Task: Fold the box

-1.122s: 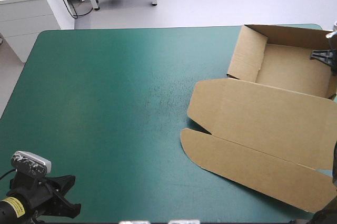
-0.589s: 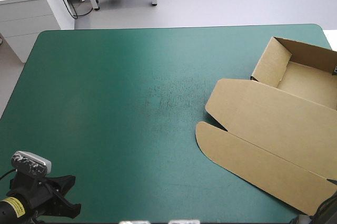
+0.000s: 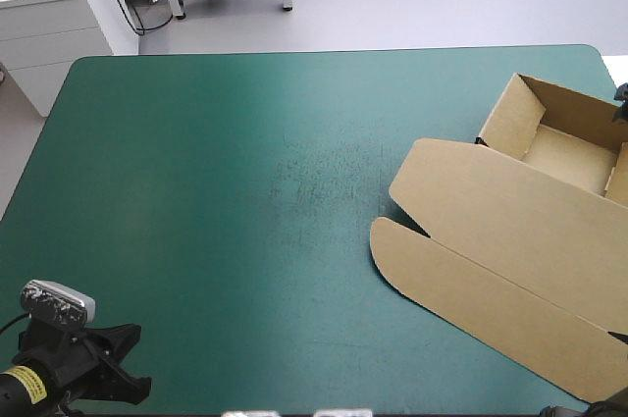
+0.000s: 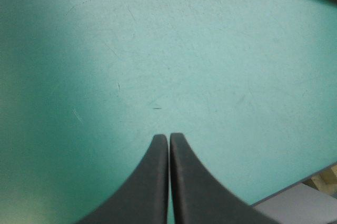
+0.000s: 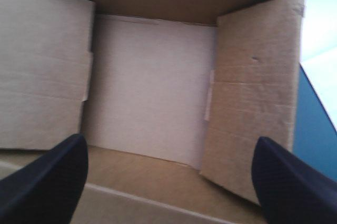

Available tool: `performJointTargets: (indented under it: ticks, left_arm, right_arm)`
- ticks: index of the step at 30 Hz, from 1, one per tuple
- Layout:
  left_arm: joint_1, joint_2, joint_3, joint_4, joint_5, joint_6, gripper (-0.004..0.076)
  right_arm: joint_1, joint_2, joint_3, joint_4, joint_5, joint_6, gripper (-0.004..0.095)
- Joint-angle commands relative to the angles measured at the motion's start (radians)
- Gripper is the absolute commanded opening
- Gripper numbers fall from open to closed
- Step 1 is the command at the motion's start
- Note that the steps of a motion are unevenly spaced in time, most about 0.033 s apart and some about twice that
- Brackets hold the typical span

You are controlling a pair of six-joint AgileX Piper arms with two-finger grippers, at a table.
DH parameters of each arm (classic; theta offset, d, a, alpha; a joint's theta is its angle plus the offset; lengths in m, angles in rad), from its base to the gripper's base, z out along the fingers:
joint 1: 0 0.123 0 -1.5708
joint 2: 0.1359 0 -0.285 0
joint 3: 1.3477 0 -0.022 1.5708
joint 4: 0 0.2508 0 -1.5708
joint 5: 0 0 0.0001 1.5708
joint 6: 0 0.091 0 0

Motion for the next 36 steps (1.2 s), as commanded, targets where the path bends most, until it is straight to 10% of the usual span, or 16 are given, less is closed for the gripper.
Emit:
performJointTargets:
  ticks: [1, 6, 16, 36]
  left_arm:
    - [-0.003, 0.011, -0.023, -0.005, -0.084, -0.002, -0.0008]
    - [-0.003, -0.001, -0.023, -0.005, -0.183, -0.012, -0.0008]
    - [-0.003, -0.078, -0.021, 0.042, -0.218, -0.014, -0.0008]
    - [-0.003, -0.372, 0.246, 0.042, -0.387, -0.009, -0.0008]
  right_arm:
    - [0.056, -0.128, 0.025, 0.069, 0.009, -0.042, 0.0523]
    - [0.22, -0.229, 0.134, 0.069, -0.026, -0.08, -0.001]
    - [0.492, -0.489, 0.505, 0.065, -0.283, -0.182, -0.0002]
    - [0.519, -1.26, 1.269, 0.112, -0.658, -0.253, -0.0019]
